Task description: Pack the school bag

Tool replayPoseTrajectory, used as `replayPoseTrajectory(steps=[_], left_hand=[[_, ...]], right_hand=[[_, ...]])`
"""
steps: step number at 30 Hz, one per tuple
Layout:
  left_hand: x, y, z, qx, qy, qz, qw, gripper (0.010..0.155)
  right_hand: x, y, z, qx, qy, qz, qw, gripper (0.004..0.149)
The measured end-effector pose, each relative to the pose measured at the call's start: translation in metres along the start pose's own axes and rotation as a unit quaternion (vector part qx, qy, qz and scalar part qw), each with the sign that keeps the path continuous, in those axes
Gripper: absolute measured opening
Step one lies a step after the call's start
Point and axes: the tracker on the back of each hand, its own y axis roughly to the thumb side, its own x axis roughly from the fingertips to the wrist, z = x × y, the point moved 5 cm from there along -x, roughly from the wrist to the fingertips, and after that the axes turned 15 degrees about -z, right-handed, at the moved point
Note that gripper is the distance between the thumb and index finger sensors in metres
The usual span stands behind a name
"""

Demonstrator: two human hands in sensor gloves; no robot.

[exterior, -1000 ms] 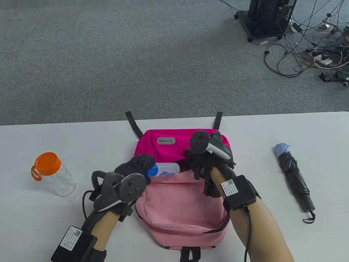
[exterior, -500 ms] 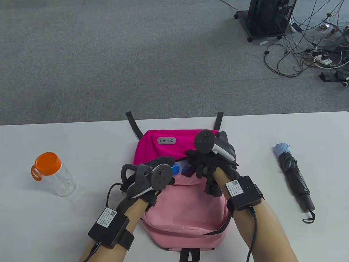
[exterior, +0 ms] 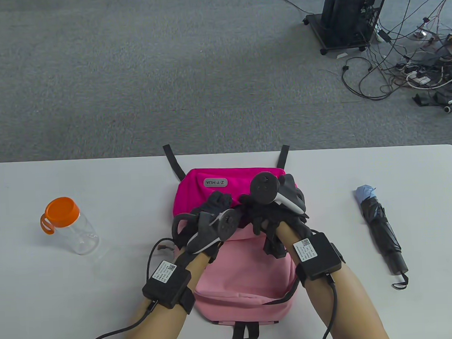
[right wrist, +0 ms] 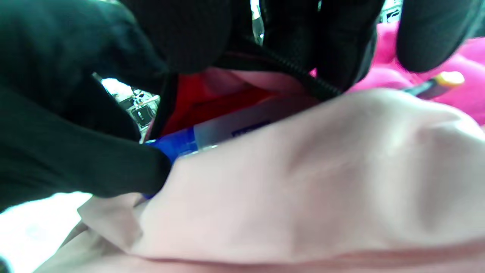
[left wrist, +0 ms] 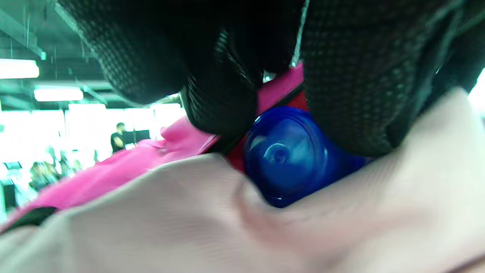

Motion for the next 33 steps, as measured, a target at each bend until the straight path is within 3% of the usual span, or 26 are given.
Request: replayPoseTrajectory(steps=[1, 3, 6, 9, 15, 18, 21, 22, 24, 27, 29, 32, 33], left_hand=[[-0.004, -0.001, -0.007, -0.025, -0.026, 0.005, 0.999, 0.105], [-0.007, -0.009, -0.02, -0.026, -0.076, 0.018, 0.997, 0.096], [-0.012, -0.025, -0.025, 0.002, -0.051, 0.048, 0.998, 0.066], [-0.016, -0.03, -0.027, 0.01, -0.054, 0.046, 0.997, 0.047], [-0.015, -0.026, -0.023, 0.034, -0.057, 0.017, 0.998, 0.049], [-0.009, -0.034, -0.018, 0.079, -0.04, -0.001, 0.996, 0.049], [-0.001, -0.041, -0.016, 0.131, -0.03, -0.021, 0.991, 0.049], [0.001, -0.042, -0.016, 0.135, -0.027, -0.025, 0.99, 0.049], [0.004, -0.042, -0.015, 0.129, -0.024, -0.032, 0.991, 0.049], [0.007, -0.042, -0.015, 0.121, -0.032, -0.046, 0.991, 0.05], [0.006, -0.048, -0.012, 0.131, -0.066, -0.036, 0.989, 0.054], [-0.002, -0.051, 0.004, 0.173, -0.117, -0.029, 0.978, 0.061], [-0.005, -0.048, 0.015, 0.183, -0.113, -0.039, 0.976, 0.064]], right_hand=[[0.003, -0.004, 0.0, -0.013, -0.002, 0.002, 1.0, 0.055], [0.009, -0.013, -0.005, -0.041, -0.011, 0.006, 0.999, 0.054], [0.023, -0.036, -0.02, -0.089, -0.055, 0.036, 0.994, 0.057], [0.034, -0.058, -0.029, -0.074, -0.045, 0.062, 0.994, 0.056], [0.035, -0.074, 0.0, 0.047, 0.03, 0.056, 0.997, 0.063], [0.032, -0.078, 0.009, 0.083, 0.019, 0.069, 0.994, 0.065], [0.033, -0.085, 0.008, 0.057, -0.041, 0.059, 0.996, 0.051], [0.034, -0.085, 0.008, 0.065, -0.047, 0.059, 0.995, 0.044], [0.034, -0.081, 0.01, 0.091, -0.026, 0.047, 0.994, 0.044], [0.04, -0.076, 0.001, 0.088, 0.0, 0.047, 0.995, 0.045], [0.046, -0.075, -0.009, 0.072, -0.01, 0.044, 0.996, 0.045], [0.053, -0.068, -0.027, 0.102, -0.024, 0.04, 0.994, 0.045], [0.054, -0.065, -0.033, 0.097, -0.035, 0.039, 0.994, 0.045]])
